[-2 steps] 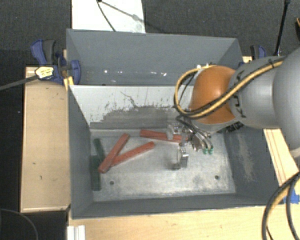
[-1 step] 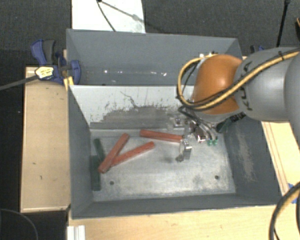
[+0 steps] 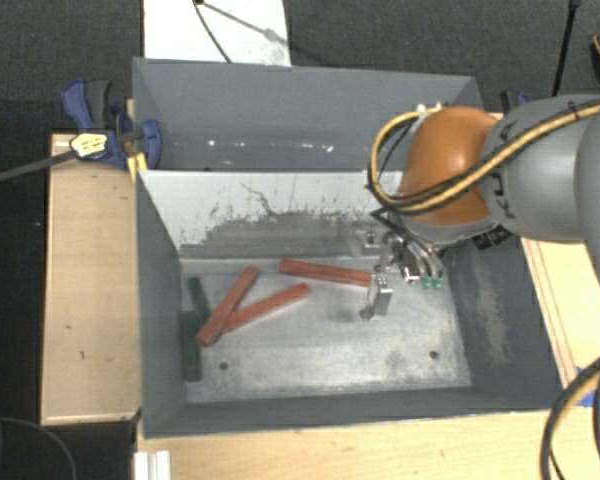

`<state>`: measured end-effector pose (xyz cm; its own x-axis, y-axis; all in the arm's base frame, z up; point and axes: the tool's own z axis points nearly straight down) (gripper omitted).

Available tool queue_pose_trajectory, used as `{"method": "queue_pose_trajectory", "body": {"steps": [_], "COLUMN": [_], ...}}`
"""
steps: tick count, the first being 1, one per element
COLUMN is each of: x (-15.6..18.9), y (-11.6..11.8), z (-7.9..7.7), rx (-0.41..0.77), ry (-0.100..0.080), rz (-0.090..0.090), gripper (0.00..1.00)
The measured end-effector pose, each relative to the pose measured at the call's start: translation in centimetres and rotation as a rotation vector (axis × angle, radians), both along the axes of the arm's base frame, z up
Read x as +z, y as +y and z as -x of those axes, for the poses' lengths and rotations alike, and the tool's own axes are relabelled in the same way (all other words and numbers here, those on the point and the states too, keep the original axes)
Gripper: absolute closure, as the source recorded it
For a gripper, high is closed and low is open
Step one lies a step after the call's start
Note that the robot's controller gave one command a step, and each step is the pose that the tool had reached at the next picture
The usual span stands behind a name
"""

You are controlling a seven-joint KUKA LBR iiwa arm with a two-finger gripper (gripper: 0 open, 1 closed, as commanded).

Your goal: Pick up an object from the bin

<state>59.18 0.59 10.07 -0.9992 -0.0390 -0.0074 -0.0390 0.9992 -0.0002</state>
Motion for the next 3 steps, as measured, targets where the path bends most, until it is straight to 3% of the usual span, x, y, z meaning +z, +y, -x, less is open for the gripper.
{"method": "queue_pose_trajectory", "body": {"steps": [1, 2, 3], "x": [-3.16, -3.10, -3.05], "y": [1.88, 1.86, 1.88], "z": [0.03, -0.04, -0.06], "rx": [-0.047, -0.043, -0.040], "ry": [0.008, 0.006, 0.005], "rz": [-0.002, 0.000, -0.001], "gripper": [0.00, 0.00, 1.00]}}
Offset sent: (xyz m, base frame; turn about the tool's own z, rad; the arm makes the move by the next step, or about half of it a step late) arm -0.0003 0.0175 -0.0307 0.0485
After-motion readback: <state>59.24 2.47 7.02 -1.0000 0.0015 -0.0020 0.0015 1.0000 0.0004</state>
